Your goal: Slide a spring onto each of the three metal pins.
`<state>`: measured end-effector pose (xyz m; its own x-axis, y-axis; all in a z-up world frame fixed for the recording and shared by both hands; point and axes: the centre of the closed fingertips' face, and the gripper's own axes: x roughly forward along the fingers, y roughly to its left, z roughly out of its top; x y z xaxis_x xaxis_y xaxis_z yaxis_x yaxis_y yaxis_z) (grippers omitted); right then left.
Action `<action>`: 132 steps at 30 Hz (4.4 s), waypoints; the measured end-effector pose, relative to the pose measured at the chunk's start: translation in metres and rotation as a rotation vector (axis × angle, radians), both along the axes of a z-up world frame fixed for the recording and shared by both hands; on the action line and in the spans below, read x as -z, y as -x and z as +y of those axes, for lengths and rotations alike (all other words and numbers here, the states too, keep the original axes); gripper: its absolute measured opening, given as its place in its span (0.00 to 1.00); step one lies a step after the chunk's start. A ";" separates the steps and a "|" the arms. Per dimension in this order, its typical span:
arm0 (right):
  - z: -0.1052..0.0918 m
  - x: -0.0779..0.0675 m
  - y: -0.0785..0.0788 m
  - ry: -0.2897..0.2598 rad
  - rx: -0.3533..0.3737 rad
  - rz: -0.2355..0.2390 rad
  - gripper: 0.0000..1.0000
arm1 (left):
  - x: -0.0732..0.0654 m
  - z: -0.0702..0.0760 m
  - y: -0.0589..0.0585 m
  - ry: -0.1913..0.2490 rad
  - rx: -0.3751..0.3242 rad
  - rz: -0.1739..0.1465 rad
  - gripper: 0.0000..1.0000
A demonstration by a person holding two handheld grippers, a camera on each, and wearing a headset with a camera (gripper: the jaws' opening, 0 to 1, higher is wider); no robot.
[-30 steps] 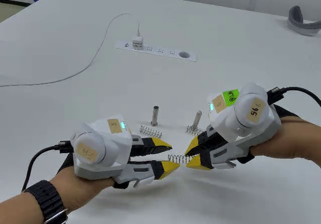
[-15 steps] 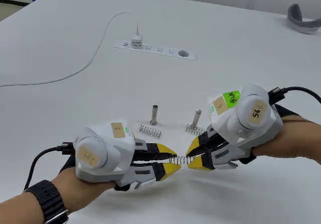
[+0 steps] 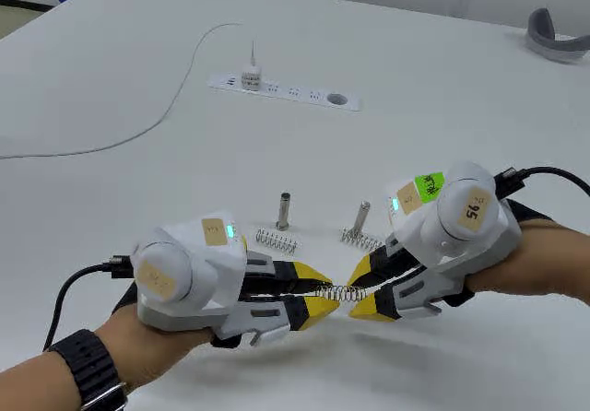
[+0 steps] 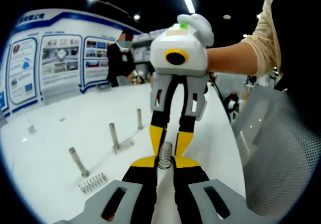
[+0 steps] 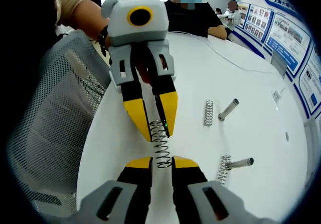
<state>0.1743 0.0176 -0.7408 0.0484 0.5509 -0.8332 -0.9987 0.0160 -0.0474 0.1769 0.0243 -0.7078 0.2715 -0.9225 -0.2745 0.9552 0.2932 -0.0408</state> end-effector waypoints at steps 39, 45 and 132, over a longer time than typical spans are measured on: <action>0.027 -0.045 0.003 -0.054 -0.001 -0.021 0.12 | 0.017 -0.006 -0.004 -0.063 -0.008 -0.014 0.12; 0.024 -0.048 -0.003 -0.040 0.008 -0.034 0.12 | 0.016 -0.005 -0.006 -0.057 -0.027 -0.004 0.21; -0.124 -0.045 -0.108 0.266 0.329 -0.070 0.12 | 0.014 0.071 -0.043 -0.030 -0.298 0.051 0.58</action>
<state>0.2825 -0.1066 -0.6963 0.2471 0.2633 -0.9325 -0.9367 0.3114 -0.1603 0.2198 0.0950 -0.7216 0.5146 -0.7952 -0.3208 0.8236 0.5625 -0.0732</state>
